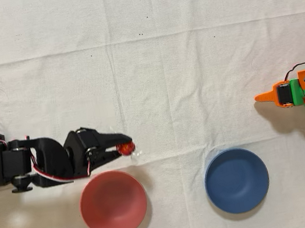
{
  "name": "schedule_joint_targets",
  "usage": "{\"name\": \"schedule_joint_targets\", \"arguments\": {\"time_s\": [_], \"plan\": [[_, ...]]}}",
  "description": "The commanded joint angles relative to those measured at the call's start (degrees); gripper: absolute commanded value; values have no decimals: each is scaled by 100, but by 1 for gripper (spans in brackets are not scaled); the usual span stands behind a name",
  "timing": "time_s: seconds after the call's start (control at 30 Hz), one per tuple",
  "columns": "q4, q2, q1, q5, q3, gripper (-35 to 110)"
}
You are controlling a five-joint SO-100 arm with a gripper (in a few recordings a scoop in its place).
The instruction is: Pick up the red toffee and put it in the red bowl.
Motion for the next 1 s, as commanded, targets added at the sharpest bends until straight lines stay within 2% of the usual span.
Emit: {"name": "schedule_joint_targets", "arguments": {"time_s": [0.0,0.63,0.97], "plan": [[-176,79,448,-158,-105,7],[-703,-167,2004,-448,132,7],[-923,-105,2320,-378,536,7]]}}
